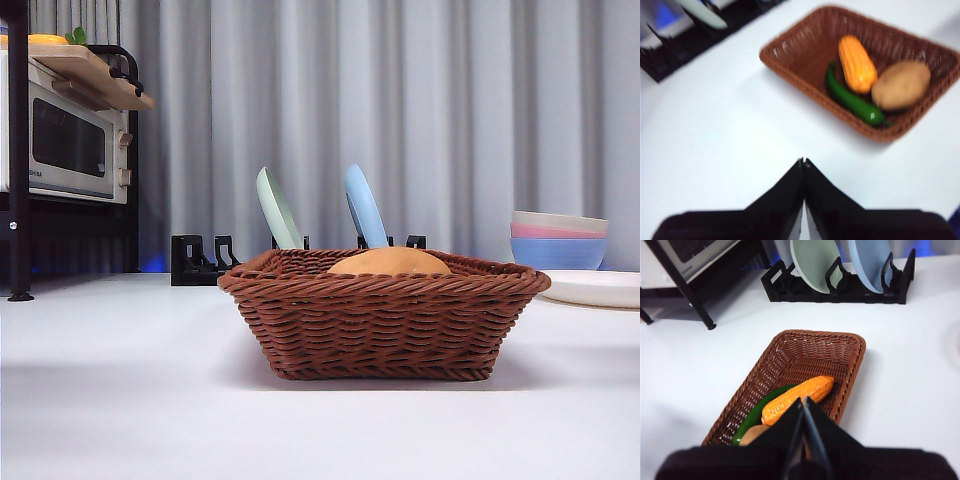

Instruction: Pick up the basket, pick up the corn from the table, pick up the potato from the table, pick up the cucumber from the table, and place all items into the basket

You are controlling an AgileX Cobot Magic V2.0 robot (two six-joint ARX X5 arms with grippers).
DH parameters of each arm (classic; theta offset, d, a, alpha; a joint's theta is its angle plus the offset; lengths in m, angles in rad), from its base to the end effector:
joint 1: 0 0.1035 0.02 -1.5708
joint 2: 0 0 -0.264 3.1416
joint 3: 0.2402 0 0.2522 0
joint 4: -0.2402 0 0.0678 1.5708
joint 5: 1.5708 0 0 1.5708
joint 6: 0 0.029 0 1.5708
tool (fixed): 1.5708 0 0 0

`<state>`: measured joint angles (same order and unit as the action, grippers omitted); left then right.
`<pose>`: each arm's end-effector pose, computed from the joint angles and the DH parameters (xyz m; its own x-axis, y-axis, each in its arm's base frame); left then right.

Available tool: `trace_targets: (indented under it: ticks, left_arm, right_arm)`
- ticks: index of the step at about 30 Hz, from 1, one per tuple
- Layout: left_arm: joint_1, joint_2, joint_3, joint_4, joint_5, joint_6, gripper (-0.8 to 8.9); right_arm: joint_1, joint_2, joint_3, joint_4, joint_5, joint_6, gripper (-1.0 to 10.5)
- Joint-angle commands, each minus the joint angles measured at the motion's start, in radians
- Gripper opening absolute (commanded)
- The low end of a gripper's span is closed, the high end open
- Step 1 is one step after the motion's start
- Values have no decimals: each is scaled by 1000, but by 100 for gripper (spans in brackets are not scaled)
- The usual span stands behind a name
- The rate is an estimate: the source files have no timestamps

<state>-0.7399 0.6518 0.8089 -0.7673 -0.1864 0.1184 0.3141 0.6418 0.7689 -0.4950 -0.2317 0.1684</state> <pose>0.0934 -0.0780 0.3060 0.7197 -0.4061 -0.5631 0.5965 0.7767 0.2023 0.1249 0.0476 0.3176 0.7928 0.4990 -0.3500 -0.4400 0.8659 0.2378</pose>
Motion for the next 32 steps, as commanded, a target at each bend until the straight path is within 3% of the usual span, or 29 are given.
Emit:
trace_targets:
  ticks: [1, 10, 15, 19, 23, 28, 32]
  left_arm:
    - [2, 9, -3, -7, 6, -14, -3]
    - [2, 18, -3, -15, -9, 6, -4]
    - [49, -65, -6, 40, -21, 14, -4]
    - [167, -167, -66, 230, -10, 11, -4]
    - [338, -277, -195, 389, 93, 10, -3]
    - [528, -418, -402, 483, 218, 10, -3]
    - [623, -523, -564, 541, 232, 10, -3]
  right_arm:
    - [1, 1, -5, 1, 3, 40, 2]
    - [0, 2, -5, -13, 3, 40, 2]
    - [0, 4, -5, -12, 3, 40, 2]
    - [0, 4, -5, -12, 3, 40, 2]
    - [0, 4, -5, -12, 3, 40, 2]
    - [0, 4, -5, -12, 3, 40, 2]
    - [0, 4, -5, -12, 3, 40, 2]
